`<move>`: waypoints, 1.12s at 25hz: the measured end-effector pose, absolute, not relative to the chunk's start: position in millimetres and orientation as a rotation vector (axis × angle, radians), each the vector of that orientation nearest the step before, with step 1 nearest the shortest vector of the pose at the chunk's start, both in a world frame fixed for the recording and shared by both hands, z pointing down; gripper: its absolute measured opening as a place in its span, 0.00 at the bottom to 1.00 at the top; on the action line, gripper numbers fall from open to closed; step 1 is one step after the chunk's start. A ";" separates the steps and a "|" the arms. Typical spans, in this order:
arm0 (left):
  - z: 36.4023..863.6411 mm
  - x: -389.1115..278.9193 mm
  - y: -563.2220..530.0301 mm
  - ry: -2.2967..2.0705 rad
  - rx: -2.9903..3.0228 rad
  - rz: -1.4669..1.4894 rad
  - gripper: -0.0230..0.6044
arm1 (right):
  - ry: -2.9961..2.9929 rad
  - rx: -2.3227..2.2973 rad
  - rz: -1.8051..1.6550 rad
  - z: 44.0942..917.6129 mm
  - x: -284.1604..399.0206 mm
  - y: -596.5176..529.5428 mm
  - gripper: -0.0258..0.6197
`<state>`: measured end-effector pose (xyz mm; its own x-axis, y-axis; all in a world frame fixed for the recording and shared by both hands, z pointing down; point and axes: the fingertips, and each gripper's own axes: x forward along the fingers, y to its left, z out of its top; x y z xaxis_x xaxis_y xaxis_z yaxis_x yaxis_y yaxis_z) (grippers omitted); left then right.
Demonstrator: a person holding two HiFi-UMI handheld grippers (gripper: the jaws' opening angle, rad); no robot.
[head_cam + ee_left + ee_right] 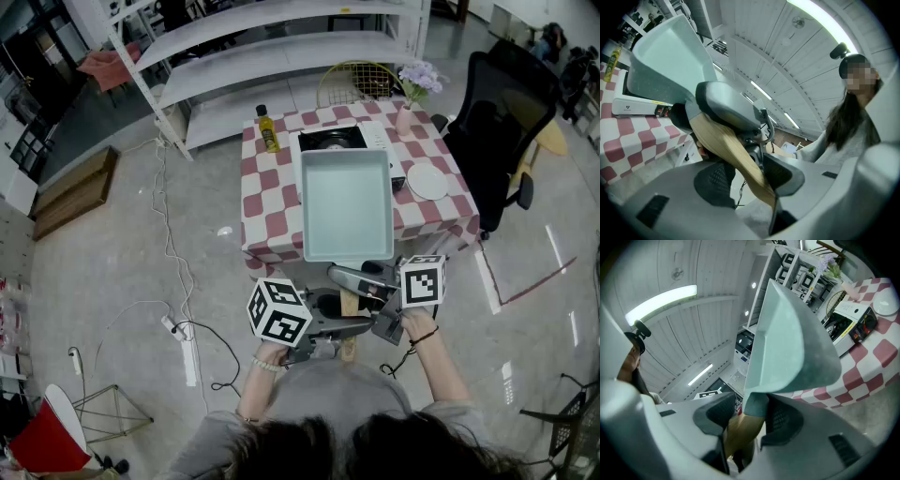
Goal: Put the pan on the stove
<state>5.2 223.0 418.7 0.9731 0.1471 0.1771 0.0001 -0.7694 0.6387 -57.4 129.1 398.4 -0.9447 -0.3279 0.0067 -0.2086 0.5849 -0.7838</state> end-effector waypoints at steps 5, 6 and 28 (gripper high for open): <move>419.4 9.8 227.0 0.101 2.434 0.286 0.35 | 2.671 -0.455 -1.295 399.1 -52.9 133.1 0.33; 419.1 10.5 227.5 0.099 2.433 0.286 0.35 | 2.672 -0.456 -1.296 399.0 -52.2 133.6 0.33; 416.9 30.4 231.0 0.057 2.415 0.278 0.35 | 2.669 -0.448 -1.332 398.5 -34.4 137.8 0.33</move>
